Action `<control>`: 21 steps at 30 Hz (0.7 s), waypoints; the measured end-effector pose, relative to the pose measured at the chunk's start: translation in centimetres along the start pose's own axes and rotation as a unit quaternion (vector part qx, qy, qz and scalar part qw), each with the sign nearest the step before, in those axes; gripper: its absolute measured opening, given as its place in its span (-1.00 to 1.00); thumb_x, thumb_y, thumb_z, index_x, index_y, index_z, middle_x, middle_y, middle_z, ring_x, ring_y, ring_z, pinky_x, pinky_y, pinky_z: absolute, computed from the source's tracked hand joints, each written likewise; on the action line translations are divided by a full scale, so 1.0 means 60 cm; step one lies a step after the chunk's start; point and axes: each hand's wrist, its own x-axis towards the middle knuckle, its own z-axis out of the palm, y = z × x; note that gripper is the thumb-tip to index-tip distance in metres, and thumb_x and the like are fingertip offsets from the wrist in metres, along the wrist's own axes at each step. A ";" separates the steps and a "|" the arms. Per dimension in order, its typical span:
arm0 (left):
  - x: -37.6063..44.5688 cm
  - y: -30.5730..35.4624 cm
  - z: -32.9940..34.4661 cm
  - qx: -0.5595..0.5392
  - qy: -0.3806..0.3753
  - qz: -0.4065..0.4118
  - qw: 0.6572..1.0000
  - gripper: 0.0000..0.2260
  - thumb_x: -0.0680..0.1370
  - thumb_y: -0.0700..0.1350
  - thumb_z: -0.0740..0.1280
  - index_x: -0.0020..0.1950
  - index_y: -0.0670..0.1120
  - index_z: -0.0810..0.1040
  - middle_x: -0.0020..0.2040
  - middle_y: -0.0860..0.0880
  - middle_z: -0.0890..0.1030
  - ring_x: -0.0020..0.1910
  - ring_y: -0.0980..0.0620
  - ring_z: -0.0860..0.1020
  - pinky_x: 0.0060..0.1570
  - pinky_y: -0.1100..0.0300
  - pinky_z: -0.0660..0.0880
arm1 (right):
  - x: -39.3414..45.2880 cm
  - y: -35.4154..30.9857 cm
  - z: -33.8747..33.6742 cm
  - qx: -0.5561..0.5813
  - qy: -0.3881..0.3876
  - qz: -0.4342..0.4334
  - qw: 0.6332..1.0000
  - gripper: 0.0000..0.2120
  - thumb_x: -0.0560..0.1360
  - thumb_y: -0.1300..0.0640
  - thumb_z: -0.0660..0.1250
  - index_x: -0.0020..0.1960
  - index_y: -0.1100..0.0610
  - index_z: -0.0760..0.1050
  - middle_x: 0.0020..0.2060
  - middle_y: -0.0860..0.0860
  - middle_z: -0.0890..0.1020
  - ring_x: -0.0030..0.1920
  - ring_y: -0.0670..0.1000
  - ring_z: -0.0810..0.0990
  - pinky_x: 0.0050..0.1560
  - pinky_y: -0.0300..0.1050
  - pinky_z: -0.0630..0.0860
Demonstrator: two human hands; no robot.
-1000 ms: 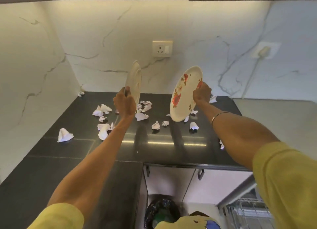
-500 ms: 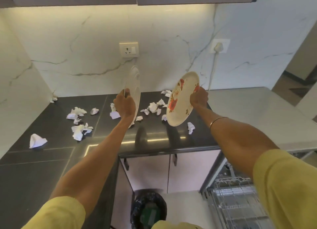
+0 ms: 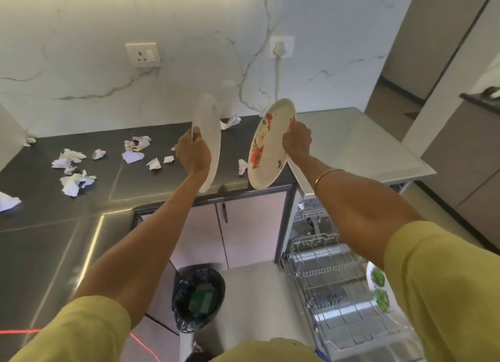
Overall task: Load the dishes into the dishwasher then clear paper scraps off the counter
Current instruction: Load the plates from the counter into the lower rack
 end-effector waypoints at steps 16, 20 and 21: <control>-0.206 0.059 0.023 0.022 -0.158 0.042 0.986 -0.58 0.66 0.00 0.07 0.04 -0.24 0.62 0.05 -0.25 0.65 0.12 -0.29 0.53 0.18 -0.16 0.46 | -0.184 0.132 -0.218 -0.067 0.097 0.091 0.989 -0.77 0.61 0.23 0.17 0.18 0.30 0.51 0.05 0.18 0.63 0.06 0.18 0.63 -0.05 -0.07 0.54; -0.288 0.069 0.022 0.022 -0.194 0.067 0.979 -0.61 0.68 -0.04 0.10 0.02 -0.25 0.63 0.05 -0.25 0.65 0.11 -0.26 0.56 0.13 -0.04 0.46 | -0.258 0.178 -0.267 -0.072 0.108 0.133 0.983 -0.75 0.61 0.24 0.15 0.21 0.31 0.48 0.09 0.20 0.61 0.09 0.18 0.61 -0.12 -0.09 0.48; -0.308 0.069 0.024 0.017 -0.209 0.069 0.975 -0.61 0.68 -0.05 0.10 0.02 -0.26 0.63 0.04 -0.26 0.66 0.09 -0.25 0.57 0.12 -0.04 0.47 | -0.276 0.189 -0.281 -0.078 0.110 0.142 0.981 -0.74 0.60 0.27 0.16 0.23 0.30 0.48 0.11 0.20 0.61 0.11 0.17 0.61 -0.11 -0.08 0.49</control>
